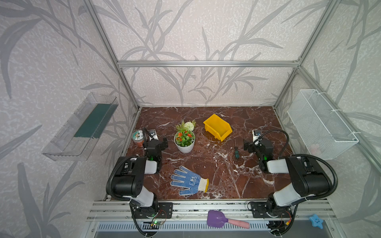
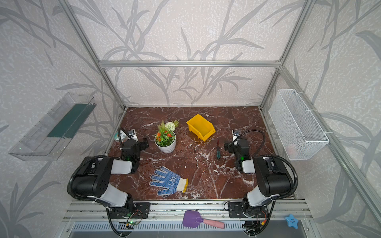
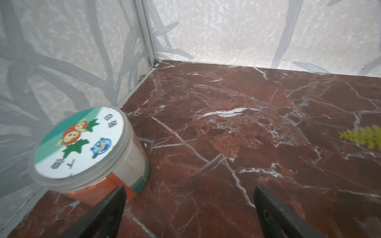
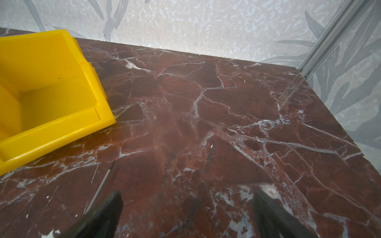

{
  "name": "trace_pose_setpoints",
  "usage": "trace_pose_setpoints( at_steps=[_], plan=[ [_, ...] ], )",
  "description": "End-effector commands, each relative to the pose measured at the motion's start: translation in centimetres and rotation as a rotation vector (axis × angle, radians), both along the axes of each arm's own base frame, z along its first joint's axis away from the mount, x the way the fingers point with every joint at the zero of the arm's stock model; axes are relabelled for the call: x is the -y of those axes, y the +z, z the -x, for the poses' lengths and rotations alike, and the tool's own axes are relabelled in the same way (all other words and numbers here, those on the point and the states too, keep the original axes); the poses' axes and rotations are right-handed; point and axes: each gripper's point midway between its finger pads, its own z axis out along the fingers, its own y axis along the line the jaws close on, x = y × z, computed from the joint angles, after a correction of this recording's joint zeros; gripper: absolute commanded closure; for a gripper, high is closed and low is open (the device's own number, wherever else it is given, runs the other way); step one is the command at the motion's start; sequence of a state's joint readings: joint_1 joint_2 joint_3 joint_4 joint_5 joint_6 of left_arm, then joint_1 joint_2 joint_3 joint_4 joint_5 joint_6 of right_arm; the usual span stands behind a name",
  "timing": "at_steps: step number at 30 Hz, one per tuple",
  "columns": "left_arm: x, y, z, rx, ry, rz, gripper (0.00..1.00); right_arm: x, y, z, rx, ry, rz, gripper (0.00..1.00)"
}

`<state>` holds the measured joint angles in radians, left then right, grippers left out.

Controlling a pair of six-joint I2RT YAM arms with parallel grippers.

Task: Put the screwdriver in the bin
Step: Pick up the screwdriver from the middle-right of the table.

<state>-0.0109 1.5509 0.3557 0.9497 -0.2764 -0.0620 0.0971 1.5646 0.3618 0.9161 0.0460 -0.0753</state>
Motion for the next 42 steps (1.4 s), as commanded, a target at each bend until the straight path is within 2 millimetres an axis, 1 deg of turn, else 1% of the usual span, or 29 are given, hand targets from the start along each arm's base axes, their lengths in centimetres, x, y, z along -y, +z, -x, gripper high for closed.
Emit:
trace_pose_setpoints(
  at_steps=[1,3,5,7,8,9,10,12,13,14,15,16,17,19,21,23,25,27,28,30,32,34,35,37,39,42],
  plan=[
    [-1.1,2.9,1.0,0.074,0.065,-0.018,0.01,1.7,3.5,0.2,0.083,-0.107,0.028,0.01],
    [-0.5,4.3,1.5,0.064,0.033,-0.028,0.01,2.4,4.4,1.0,0.091,-0.149,0.022,0.01],
    [-0.3,6.1,2.7,0.084,0.061,-0.029,0.01,2.8,6.1,1.7,0.113,-0.169,0.026,0.01],
    [0.1,7.5,3.9,0.138,0.072,0.031,0.01,3.2,6.7,2.6,0.081,-0.188,0.039,0.01],
    [0.5,8.3,4.4,0.165,0.070,0.058,0.01,3.6,7.3,3.1,0.074,-0.243,-0.072,0.01],
    [0.9,9.1,4.9,0.187,0.070,0.072,0.01,3.9,8.3,3.4,0.081,-0.323,-0.259,0.01],
    [1.4,9.9,5.5,0.209,0.068,0.087,0.01,4.0,8.8,3.9,0.076,-0.363,-0.354,0.01],
    [2.9,11.6,6.1,0.245,0.031,0.100,0.01,2.7,9.8,4.2,0.076,-0.307,-0.457,0.01],
    [3.6,12.6,6.4,0.264,0.009,0.122,0.01,1.8,10.1,4.2,0.067,-0.264,-0.501,0.01],
    [4.5,13.5,6.6,0.281,-0.019,0.152,0.01,0.9,9.9,4.2,0.041,-0.215,-0.507,0.01],
    [5.2,14.3,6.7,0.291,-0.044,0.179,0.01,0.5,9.2,4.2,-0.006,-0.215,-0.517,0.01],
    [6.1,15.1,6.8,0.300,-0.078,0.205,0.01,0.2,8.0,4.2,-0.083,-0.239,-0.525,0.01],
    [7.1,15.9,6.7,0.302,-0.116,0.231,0.01,-0.5,6.8,4.4,-0.168,-0.239,-0.514,0.01],
    [9.4,17.0,6.5,0.288,-0.203,0.264,0.01,-2.2,4.9,4.8,-0.309,-0.225,-0.424,0.01],
    [12.1,17.9,6.6,0.260,-0.296,0.288,0.01,-4.0,3.4,5.4,-0.391,-0.209,-0.316,0.01],
    [15.1,18.8,7.1,0.238,-0.391,0.282,0.01,-6.1,2.2,6.3,-0.452,-0.145,-0.209,0.01],
    [18.2,19.4,8.0,0.220,-0.487,0.267,0.01,-7.4,1.0,7.3,-0.506,-0.110,-0.182,0.01],
    [21.4,19.2,8.8,0.189,-0.592,0.239,0.01,-8.3,-0.3,8.1,-0.569,-0.081,-0.178,0.03],
    [23.1,18.7,9.1,0.170,-0.647,0.221,0.01,-8.5,-1.1,8.6,-0.603,-0.076,-0.177,0.04],
    [26.0,17.2,9.6,0.137,-0.743,0.201,0.01,-8.5,-2.5,9.0,-0.645,-0.081,-0.176,0.06],
    [29.0,15.5,10.3,0.080,-0.831,0.196,0.01,-8.4,-3.9,9.2,-0.685,-0.093,-0.153,0.11],
    [30.8,15.3,11.2,0.071,-0.862,0.112,0.01,-8.3,-5.0,9.2,-0.736,-0.113,-0.131,0.14],
    [31.2,15.6,11.4,0.079,-0.859,0.069,0.01,-8.5,-5.5,9.2,-0.763,-0.113,-0.122,0.16],
    [32.1,15.9,11.6,0.102,-0.893,0.055,0.01,-9.0,-6.3,8.9,-0.795,-0.100,-0.120,0.21],
    [32.9,15.9,11.3,0.133,-0.917,0.043,0.01,-9.4,-6.7,8.5,-0.811,-0.093,-0.121,0.26],
    [34.2,15.2,11.2,0.068,-0.961,0.013,0.01,-9.6,-6.8,7.9,-0.810,-0.102,-0.116,0.29]
  ],
)
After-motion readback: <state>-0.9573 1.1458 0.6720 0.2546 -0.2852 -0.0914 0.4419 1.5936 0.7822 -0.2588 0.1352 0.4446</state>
